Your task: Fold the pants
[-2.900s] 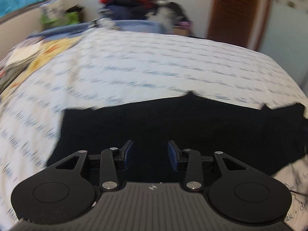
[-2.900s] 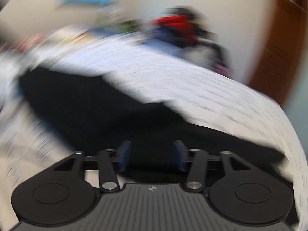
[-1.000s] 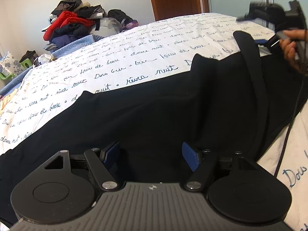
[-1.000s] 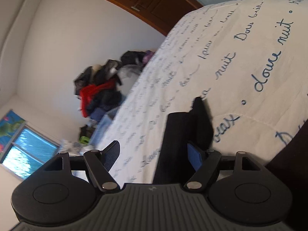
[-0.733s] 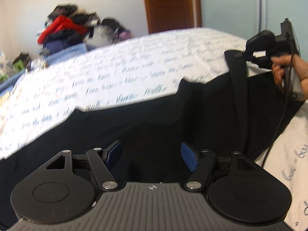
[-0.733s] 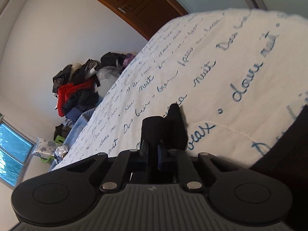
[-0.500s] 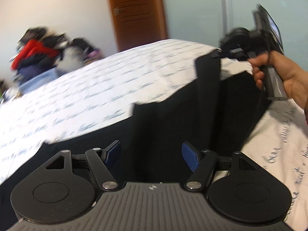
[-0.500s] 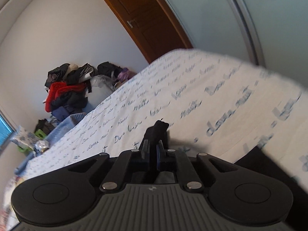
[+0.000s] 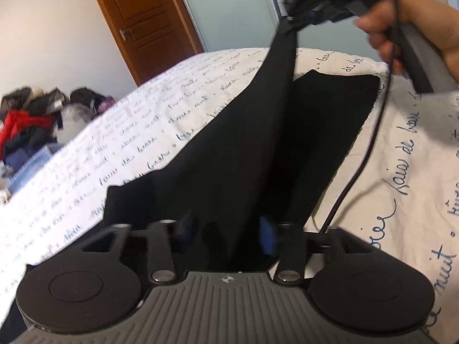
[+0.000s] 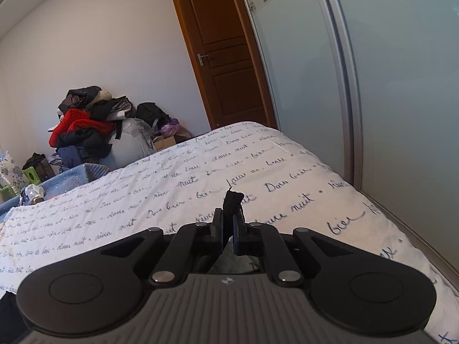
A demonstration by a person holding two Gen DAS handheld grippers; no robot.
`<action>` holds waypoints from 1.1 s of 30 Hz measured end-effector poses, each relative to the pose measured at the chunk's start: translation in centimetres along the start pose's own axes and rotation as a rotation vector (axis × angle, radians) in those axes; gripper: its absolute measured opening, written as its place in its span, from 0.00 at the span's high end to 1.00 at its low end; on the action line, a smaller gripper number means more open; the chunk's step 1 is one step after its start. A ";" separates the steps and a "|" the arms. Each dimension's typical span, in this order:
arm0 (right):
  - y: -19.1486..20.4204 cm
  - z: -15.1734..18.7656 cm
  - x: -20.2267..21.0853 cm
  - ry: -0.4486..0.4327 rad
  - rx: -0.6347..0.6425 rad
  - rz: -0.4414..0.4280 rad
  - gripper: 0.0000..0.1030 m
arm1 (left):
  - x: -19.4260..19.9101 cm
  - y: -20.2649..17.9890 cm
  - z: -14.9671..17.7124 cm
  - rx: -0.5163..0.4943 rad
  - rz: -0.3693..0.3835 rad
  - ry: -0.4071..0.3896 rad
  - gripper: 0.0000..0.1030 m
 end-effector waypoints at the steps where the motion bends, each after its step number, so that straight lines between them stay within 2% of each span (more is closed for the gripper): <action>1: -0.3 0.3 0.1 0.004 0.001 0.007 0.93 | -0.1 0.2 0.0 0.019 0.016 0.007 0.70; 3: -1.0 1.2 0.4 0.014 0.001 0.024 0.94 | 0.2 0.8 0.0 0.042 0.021 0.006 0.82; 6: -2.1 2.2 0.9 0.024 0.000 0.053 0.93 | 1.1 0.6 0.0 0.022 -0.004 -0.033 0.85; 13: -3.9 4.9 2.2 0.060 0.109 0.166 0.93 | 2.0 -0.5 0.2 -0.021 0.043 -0.052 0.85; 22: -5.6 7.4 3.4 0.110 0.133 0.216 0.93 | 2.1 -1.3 0.8 -0.049 0.077 -0.037 0.85; 26: -6.1 7.8 3.0 0.128 0.114 0.219 0.93 | 1.8 -1.3 1.0 -0.043 0.081 -0.020 0.77; 31: -6.0 7.9 2.9 0.156 0.131 0.236 0.90 | 3.0 -0.7 0.7 -0.018 0.130 -0.047 0.52; 33: -6.1 7.7 3.2 0.145 0.131 0.262 0.81 | 3.5 -0.4 0.7 -0.012 0.129 -0.067 0.43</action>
Point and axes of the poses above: each gripper's, at about its wrist camera, not at the fingertips, and x roughly against the way its jaws point, y to its left, z to its underside, the point moved 6 cm from there along -x, roughly the way its jaws point
